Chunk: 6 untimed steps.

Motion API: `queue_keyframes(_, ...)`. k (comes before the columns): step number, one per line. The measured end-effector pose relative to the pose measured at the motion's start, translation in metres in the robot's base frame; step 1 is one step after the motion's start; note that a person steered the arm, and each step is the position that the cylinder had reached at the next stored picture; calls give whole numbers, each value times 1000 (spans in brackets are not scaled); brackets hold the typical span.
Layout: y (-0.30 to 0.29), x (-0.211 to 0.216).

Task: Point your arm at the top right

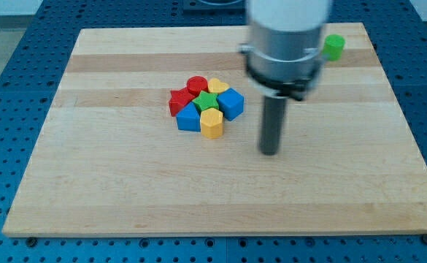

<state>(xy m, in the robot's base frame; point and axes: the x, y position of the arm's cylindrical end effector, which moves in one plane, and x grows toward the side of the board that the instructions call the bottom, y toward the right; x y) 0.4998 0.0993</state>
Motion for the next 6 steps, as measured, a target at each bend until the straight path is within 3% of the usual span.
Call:
queue_keyframes(1, 82, -6)
queue_keyframes(2, 136, -51)
queue_keyframes(5, 161, -270)
queue_keyframes(6, 160, -305)
